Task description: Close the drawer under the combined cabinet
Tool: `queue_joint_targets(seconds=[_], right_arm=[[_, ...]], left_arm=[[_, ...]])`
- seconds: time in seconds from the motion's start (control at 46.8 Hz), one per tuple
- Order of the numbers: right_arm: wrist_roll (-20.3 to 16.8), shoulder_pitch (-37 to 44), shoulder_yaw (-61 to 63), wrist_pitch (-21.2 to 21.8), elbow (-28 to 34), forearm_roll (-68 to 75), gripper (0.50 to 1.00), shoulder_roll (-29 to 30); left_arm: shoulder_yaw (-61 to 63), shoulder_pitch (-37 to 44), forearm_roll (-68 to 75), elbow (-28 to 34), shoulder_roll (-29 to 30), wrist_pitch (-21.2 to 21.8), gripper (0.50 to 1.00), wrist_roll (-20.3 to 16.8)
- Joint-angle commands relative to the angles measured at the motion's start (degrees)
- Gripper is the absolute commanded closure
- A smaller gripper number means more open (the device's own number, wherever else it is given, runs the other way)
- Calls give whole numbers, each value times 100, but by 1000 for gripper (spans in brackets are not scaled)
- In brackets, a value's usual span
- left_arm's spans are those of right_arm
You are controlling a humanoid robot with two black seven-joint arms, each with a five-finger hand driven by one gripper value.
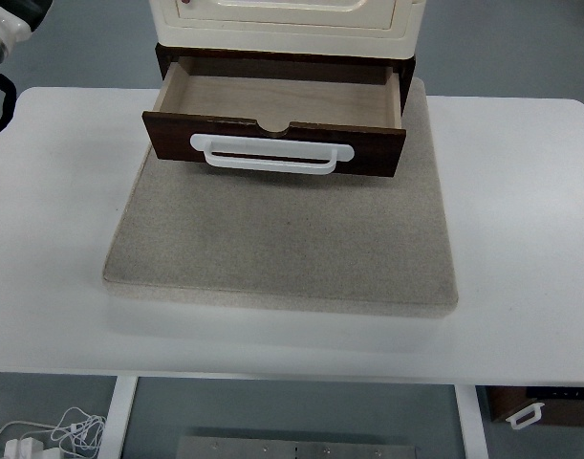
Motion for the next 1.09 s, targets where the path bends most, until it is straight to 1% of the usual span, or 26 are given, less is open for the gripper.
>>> queue_joint_targets(seconds=[0.0,0.086,0.15,0.257,0.364,0.449,0.513,0.749,0.92,1.07], right_arm=[[0,0,0,0,0,0,548,0],[0,0,0,0,0,8,548,0],[0,0,0,0,0,0,548,0],[0,0,0,0,0,0,548,0],[0,0,0,0,0,0,548,0],[0,0,0,0,0,0,548,0],[0,0,0,0,0,0,548,0],[0,0,0,0,0,0,548,0],[0,0,0,0,0,0,548,0],[0,0,0,0,0,0,548,0]], left_arm=[[1,-150,80,-24,85,-62,504,1],[9,-370,186,-191,366,-88,504,10],[9,-484,273,-428,603,-88,504,36],[9,-598,361,-920,841,-53,504,37],[9,-844,589,-1149,1096,-27,504,37],[9,-1012,879,-1342,1202,-36,504,37],[9,-1073,1082,-1597,1281,-36,504,37],[9,-1161,1592,-2467,1448,-80,504,37],[18,-1170,1794,-3056,1536,-36,504,28],[88,-1170,1829,-3768,1632,-18,504,37]])
